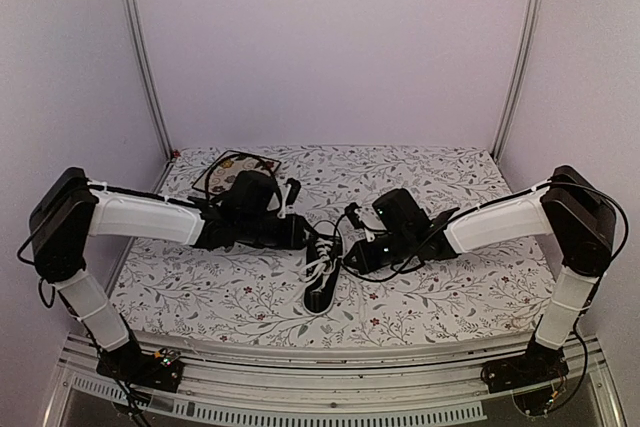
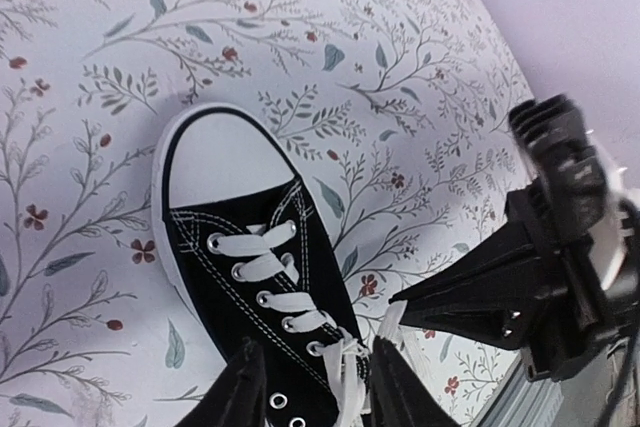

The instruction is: Tie the shoes

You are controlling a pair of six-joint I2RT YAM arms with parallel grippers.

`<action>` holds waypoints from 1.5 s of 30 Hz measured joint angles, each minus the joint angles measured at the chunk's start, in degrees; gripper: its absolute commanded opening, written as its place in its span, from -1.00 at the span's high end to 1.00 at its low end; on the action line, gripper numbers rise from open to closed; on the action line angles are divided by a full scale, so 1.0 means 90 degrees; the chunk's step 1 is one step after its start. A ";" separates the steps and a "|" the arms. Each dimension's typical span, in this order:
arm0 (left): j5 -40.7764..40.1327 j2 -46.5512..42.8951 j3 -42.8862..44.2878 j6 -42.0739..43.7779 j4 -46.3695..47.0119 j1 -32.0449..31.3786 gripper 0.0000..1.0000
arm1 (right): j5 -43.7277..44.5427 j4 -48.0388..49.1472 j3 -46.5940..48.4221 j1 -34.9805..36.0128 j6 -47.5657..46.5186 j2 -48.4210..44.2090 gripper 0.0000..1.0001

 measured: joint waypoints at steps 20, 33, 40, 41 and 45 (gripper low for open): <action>0.1161 0.0821 0.0299 -0.0134 -0.0151 -0.0010 0.57 | -0.0051 0.0170 0.0000 0.0000 0.0032 0.0041 0.96; 0.1178 0.1069 0.0284 -0.0240 -0.0100 -0.0032 0.72 | -0.0117 0.0219 0.0000 0.0000 0.0032 0.0070 0.96; 0.1185 0.1134 0.0284 -0.0272 -0.0073 -0.0032 0.99 | -0.0146 0.0221 0.0000 0.0000 0.0032 0.0070 0.96; 0.1180 0.1151 0.0284 -0.0274 -0.0073 -0.0034 1.00 | -0.0153 0.0221 0.0000 0.0000 0.0032 0.0070 0.96; 0.1100 0.1141 0.0282 -0.0291 -0.0063 -0.0039 1.00 | -0.0180 0.0223 0.0000 0.0015 0.0029 0.0070 0.96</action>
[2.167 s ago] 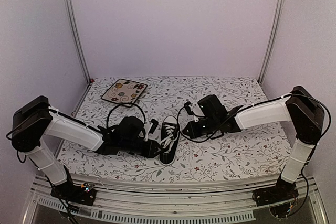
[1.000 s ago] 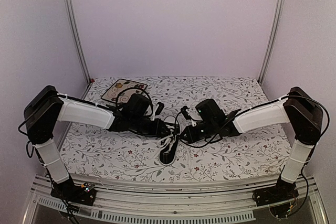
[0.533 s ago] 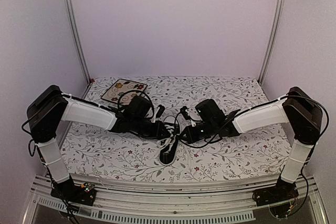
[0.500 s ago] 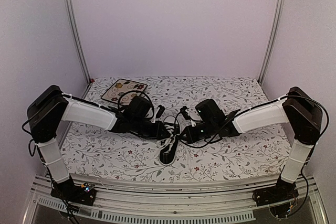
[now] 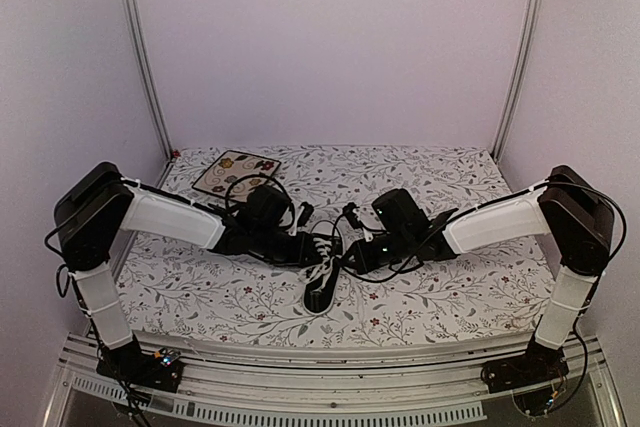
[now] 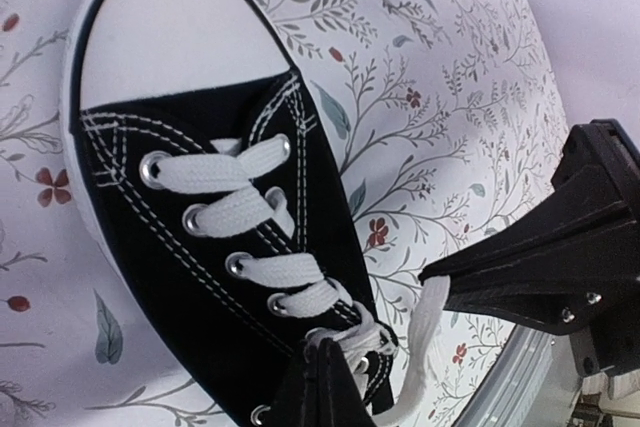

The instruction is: Tie the shoes

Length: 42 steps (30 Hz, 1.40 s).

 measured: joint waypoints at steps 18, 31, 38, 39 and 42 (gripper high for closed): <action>-0.0342 -0.0333 0.0051 0.0104 0.0002 0.0010 1.00 | -0.0102 -0.0005 0.0454 0.0170 0.0010 0.0194 0.96; -0.0255 -0.0333 0.0107 0.0134 0.0000 0.0019 1.00 | -0.0126 -0.0058 0.0804 0.0189 0.0039 0.0512 0.96; -0.0248 -0.0333 0.0107 0.0134 0.0000 0.0019 1.00 | -0.0248 -0.0049 0.0857 0.0197 0.0039 0.0576 0.96; -0.0248 -0.0333 0.0107 0.0131 0.0000 0.0019 1.00 | -0.0270 -0.0051 0.0874 0.0206 0.0036 0.0588 0.96; -0.0253 -0.0333 0.0107 0.0131 0.0000 0.0019 1.00 | -0.0350 -0.0029 0.0962 0.0250 0.0029 0.0663 0.96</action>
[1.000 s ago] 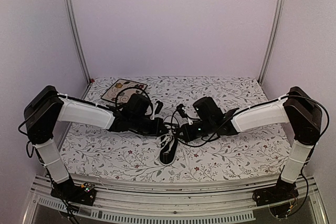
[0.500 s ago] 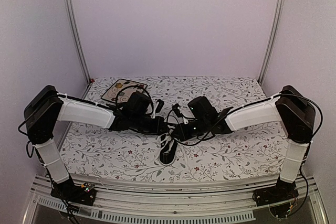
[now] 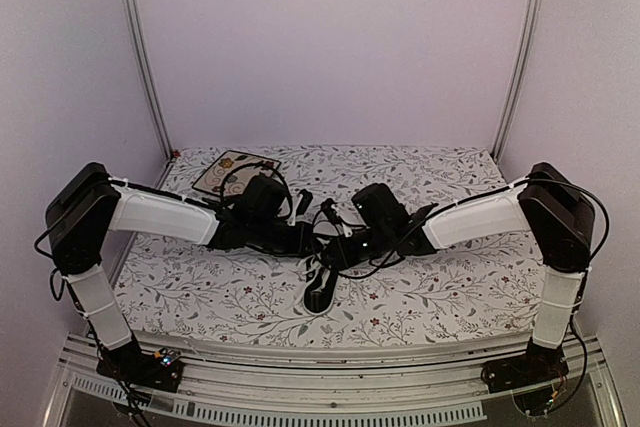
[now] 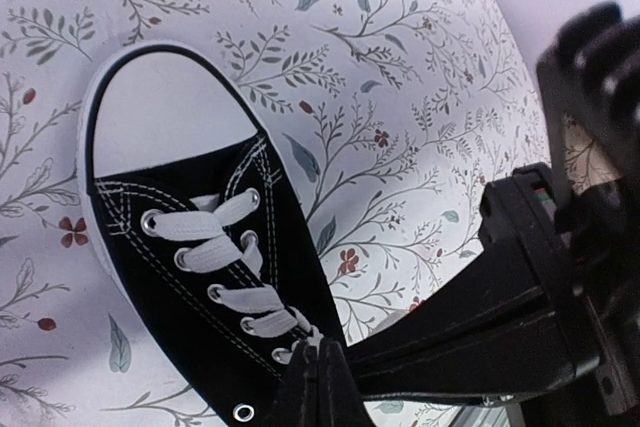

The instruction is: Tie the shoes

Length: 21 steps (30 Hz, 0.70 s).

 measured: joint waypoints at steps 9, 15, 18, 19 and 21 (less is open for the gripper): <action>0.0002 0.0000 0.0000 -0.0005 0.0000 0.0002 1.00 | -0.0092 0.0049 0.0095 0.0083 0.0036 0.0185 0.96; 0.0024 0.0000 0.0000 -0.0010 0.0022 0.0012 1.00 | 0.0112 -0.0019 0.0112 0.0095 0.0172 0.0223 0.96; 0.0027 0.0000 -0.0005 -0.0010 0.0097 0.0015 0.76 | 0.0214 -0.0053 0.0112 0.0109 0.0277 0.0257 0.96; 0.0029 0.0000 -0.0015 -0.0017 0.0112 0.0015 0.69 | 0.0236 -0.0061 0.0112 0.0112 0.0308 0.0262 0.96; 0.0022 -0.0012 -0.0080 -0.0036 0.0158 0.0015 0.57 | 0.0257 -0.0063 0.0112 0.0112 0.0340 0.0262 0.96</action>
